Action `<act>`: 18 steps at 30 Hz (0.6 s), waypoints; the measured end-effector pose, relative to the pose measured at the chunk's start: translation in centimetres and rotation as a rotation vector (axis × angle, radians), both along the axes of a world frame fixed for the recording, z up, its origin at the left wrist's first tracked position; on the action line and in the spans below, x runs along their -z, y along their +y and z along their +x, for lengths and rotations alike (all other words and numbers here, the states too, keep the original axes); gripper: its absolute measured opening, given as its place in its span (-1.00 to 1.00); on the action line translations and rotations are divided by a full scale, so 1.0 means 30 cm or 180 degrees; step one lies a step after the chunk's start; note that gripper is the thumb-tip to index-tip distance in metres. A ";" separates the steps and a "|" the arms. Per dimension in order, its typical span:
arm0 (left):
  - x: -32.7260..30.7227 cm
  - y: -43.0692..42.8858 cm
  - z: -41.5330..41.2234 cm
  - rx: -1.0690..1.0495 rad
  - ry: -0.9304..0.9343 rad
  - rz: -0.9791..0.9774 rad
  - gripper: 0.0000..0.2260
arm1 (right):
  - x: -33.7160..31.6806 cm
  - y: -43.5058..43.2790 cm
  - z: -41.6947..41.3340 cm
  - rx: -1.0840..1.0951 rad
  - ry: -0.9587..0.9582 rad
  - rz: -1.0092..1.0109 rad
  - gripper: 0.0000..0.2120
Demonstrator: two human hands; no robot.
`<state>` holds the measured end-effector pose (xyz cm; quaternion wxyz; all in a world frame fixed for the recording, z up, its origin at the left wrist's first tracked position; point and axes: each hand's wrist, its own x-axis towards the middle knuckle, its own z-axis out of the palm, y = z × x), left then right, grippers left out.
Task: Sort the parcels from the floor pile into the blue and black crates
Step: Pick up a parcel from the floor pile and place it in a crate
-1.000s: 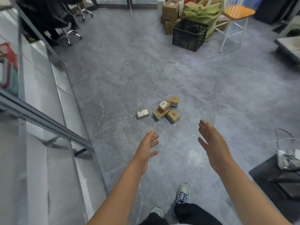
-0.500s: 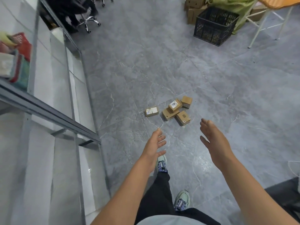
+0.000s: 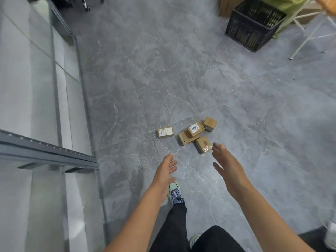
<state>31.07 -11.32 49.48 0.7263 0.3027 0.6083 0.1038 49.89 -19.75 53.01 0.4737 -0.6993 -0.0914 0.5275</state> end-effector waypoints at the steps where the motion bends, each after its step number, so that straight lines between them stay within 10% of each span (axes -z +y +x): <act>1: 0.021 0.052 0.003 0.0001 0.0035 -0.0016 -0.54 | 0.017 0.050 0.008 -0.0008 0.0004 -0.0009 -0.46; 18: 0.373 0.683 0.149 0.0062 0.0926 -0.0272 -0.49 | 0.517 0.847 0.207 -0.0424 0.0639 -0.0417 -0.46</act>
